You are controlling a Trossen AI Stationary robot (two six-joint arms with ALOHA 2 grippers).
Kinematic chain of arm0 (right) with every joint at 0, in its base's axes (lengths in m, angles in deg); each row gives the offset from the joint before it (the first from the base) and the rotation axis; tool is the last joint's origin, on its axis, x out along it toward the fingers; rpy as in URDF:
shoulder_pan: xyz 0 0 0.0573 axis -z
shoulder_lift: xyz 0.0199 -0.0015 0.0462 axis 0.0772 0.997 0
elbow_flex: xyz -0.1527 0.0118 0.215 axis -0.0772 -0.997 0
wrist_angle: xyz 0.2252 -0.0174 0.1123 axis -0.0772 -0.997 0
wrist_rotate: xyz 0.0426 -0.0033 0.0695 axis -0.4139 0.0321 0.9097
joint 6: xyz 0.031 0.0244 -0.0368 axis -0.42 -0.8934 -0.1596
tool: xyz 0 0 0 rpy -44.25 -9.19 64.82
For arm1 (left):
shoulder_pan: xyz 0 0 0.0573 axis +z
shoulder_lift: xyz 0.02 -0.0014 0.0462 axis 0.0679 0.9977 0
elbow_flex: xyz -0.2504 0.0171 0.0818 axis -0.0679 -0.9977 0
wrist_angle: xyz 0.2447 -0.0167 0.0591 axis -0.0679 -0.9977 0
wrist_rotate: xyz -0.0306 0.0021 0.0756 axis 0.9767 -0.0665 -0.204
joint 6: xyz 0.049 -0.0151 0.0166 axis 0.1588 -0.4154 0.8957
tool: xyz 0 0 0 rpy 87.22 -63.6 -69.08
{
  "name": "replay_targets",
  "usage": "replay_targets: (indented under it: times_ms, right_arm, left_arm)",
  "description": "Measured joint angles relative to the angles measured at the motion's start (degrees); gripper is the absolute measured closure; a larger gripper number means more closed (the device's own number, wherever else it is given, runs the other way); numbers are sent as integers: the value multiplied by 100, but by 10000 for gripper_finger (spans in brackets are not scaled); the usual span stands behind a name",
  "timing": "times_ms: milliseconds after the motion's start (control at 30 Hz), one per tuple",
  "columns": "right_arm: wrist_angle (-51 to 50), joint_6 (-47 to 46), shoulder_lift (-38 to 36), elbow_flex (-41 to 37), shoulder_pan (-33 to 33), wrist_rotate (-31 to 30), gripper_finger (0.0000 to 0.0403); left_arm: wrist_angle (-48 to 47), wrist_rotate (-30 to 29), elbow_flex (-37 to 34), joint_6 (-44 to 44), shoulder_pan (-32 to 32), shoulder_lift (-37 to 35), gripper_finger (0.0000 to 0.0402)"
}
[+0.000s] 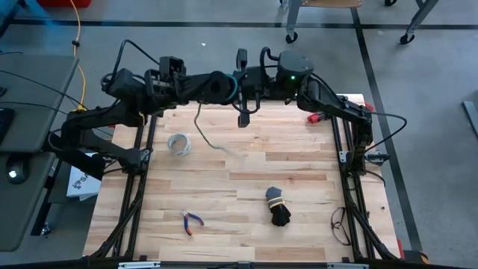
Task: Coil cords
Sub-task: Coil the green wire on the spool
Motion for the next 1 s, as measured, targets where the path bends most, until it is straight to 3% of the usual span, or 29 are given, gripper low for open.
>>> replay_targets:
  times_ms: [333, 700, 1000]
  right_arm:
    - [83, 174, 0, -1, 288, -1, 403]
    - [-225, 151, -2, -1, 720, 523, 403]
    - [-675, 148, -2, -3, 745, 453, 403]
  left_arm:
    - [-802, 185, -2, 59, -199, -178, 401]
    - [-2768, 362, -7, 1126, -200, -683, 401]
    - [-4193, -118, -4, 2560, -205, -966, 401]
